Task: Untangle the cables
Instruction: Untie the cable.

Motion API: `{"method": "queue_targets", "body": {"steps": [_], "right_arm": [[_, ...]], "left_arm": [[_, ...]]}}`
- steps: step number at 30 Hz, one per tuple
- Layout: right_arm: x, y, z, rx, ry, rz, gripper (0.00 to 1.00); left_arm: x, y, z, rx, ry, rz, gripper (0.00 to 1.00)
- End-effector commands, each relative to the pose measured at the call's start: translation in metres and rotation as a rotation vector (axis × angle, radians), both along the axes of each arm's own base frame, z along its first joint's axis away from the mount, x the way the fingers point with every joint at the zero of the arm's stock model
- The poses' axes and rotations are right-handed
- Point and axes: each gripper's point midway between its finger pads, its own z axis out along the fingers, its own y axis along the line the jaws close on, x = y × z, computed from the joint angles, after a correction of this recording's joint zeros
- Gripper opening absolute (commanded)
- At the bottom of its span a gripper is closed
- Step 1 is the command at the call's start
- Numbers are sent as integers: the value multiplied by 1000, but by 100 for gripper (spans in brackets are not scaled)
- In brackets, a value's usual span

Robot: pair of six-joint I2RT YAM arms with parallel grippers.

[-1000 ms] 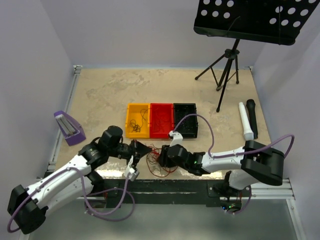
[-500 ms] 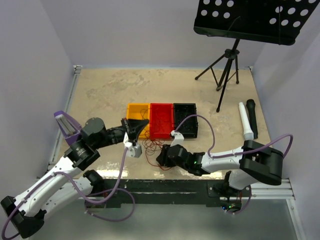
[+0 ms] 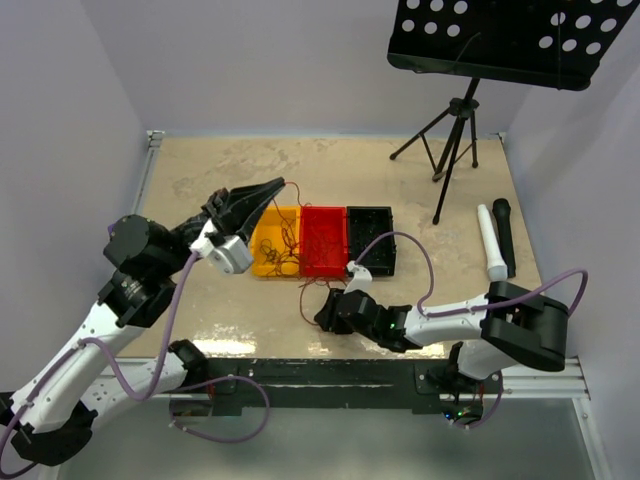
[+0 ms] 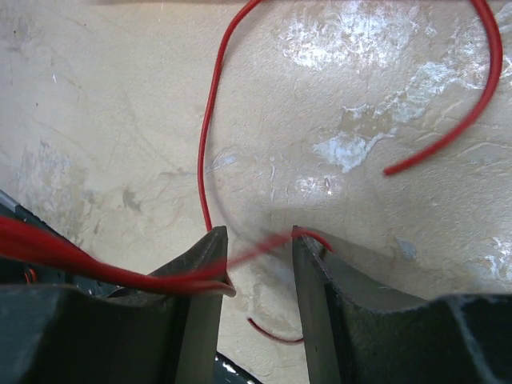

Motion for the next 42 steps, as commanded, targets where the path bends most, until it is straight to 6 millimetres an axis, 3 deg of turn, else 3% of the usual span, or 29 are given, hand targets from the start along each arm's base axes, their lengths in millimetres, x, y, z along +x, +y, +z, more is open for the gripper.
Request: {"method": "queue_targets", "body": {"steps": [1,7,9,15,20,27,31,33,38,42], "right_arm": [[-12,-27,-34,-132,62,-18,43],[-13,-27,-38,-154,65,-16,41],[-15,-21,-30,-136,46,4,41],[-7,-17,40,-52,-95,-3,44],[-6,-8,124,115,-245,67,51],[-1,-10,230,231,-482,130,56],[5,-16,278,258,-579,113,57],[8,-21,314,292,-630,85,57],[12,-34,357,271,-731,74,60],[12,-20,358,210,-796,150,67]], "left_arm": [[-13,24,85,-210,-112,34,0],[-28,35,138,-298,-202,18,0],[-32,31,137,-275,-189,-13,0],[-34,20,98,-203,-116,-64,0],[-38,8,83,-137,-59,-129,0],[-40,-15,17,7,140,-237,0],[-36,-20,-10,35,190,-243,0],[-36,-22,-18,49,209,-251,0],[-40,-28,-38,94,257,-288,0],[-40,-29,-42,97,276,-297,0]]}}
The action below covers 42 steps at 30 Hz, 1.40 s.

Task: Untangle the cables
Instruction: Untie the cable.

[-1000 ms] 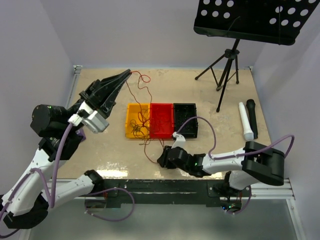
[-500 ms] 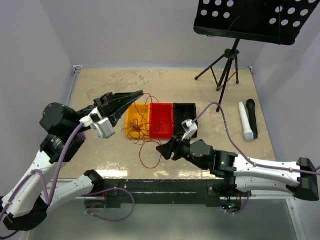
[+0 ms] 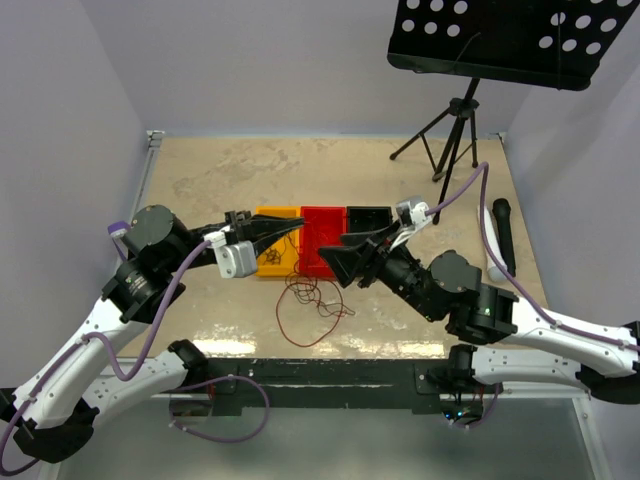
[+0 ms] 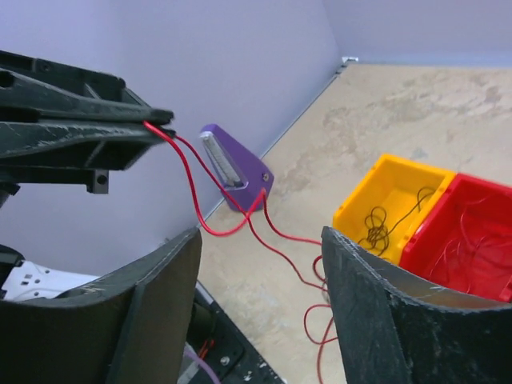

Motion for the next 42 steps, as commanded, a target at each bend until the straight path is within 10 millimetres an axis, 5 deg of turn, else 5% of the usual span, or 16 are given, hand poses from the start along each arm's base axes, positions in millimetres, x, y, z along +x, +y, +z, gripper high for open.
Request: {"method": "queue_targets", "body": {"steps": [1,5,10,18,23,27,28,30,33,37,42], "right_arm": [[5,10,0,-127,-121,10,69],[1,26,-16,-161,-177,70,78],[-6,33,-8,-112,-240,116,87],[5,73,-15,-166,-250,131,81],[16,88,-26,-196,-209,90,50],[17,73,-9,-135,-214,56,0],[16,69,-4,-126,-217,49,0],[15,59,5,-111,-224,42,0],[14,51,8,-130,-224,35,0],[9,44,14,-127,-223,52,0],[5,39,20,-126,-223,68,0]], "left_arm": [[-10,-1,2,-11,22,-43,0],[-12,-1,6,-23,20,-51,0],[-13,-1,9,-27,15,-58,0],[-13,-2,14,-51,24,-60,0],[-15,1,18,-62,23,-56,0],[-11,2,11,-64,44,-31,0],[-8,3,7,-71,61,-14,6],[-2,5,-2,-87,115,25,44],[3,9,-11,-127,173,61,73],[-6,7,-38,-78,215,22,80],[-26,4,-96,133,157,-91,72]]}}
